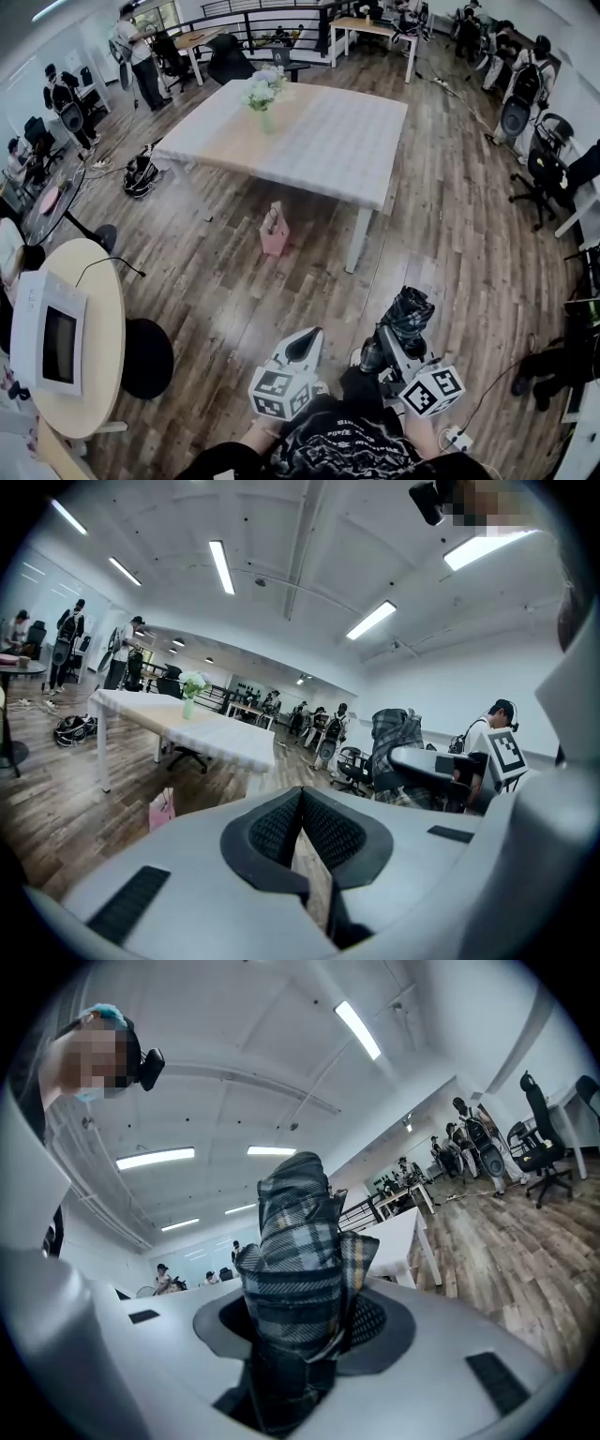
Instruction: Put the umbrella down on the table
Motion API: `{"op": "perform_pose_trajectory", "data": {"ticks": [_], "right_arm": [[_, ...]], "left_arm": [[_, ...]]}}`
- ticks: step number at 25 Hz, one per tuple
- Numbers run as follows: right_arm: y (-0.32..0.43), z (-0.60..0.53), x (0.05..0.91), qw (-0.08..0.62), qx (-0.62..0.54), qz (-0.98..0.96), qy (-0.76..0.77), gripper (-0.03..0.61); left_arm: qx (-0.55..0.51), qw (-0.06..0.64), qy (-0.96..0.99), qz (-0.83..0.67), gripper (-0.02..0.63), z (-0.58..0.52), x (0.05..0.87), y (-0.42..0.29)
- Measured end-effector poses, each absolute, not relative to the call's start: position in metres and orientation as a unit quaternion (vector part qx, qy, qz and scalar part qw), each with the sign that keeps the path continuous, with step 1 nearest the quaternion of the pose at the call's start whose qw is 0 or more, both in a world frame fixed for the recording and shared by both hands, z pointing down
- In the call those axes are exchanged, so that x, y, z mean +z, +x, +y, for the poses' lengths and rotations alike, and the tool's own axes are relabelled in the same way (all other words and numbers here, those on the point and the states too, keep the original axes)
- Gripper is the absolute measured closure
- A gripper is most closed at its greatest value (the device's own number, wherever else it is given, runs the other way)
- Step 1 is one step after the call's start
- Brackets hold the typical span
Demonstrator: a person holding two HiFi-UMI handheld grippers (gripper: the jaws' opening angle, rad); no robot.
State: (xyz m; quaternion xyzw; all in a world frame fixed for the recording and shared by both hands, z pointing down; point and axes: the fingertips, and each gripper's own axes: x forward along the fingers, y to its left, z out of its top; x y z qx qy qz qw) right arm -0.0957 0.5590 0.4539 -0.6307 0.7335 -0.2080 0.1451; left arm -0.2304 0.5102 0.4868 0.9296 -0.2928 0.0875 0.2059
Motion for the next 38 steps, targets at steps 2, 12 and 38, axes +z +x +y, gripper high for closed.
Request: {"op": "perform_pose_trajectory", "data": {"ticks": [2,12,38], "right_arm": [[-0.095,0.549,0.455,0.142,-0.205,0.735,-0.631,0.382],[-0.04,0.455,0.474,0.112,-0.211,0.759,-0.605,0.382],[0.152,0.247,0.485,0.104,-0.24,0.811,-0.523,0.383]], "left_arm": [[0.086,0.206,0.929,-0.296,0.595,0.5,0.49,-0.231],[0.094,0.215,0.913,-0.334,0.595,0.421,0.509,-0.183],[0.105,0.23,0.883,-0.396,0.595,0.244,0.522,0.02]]}}
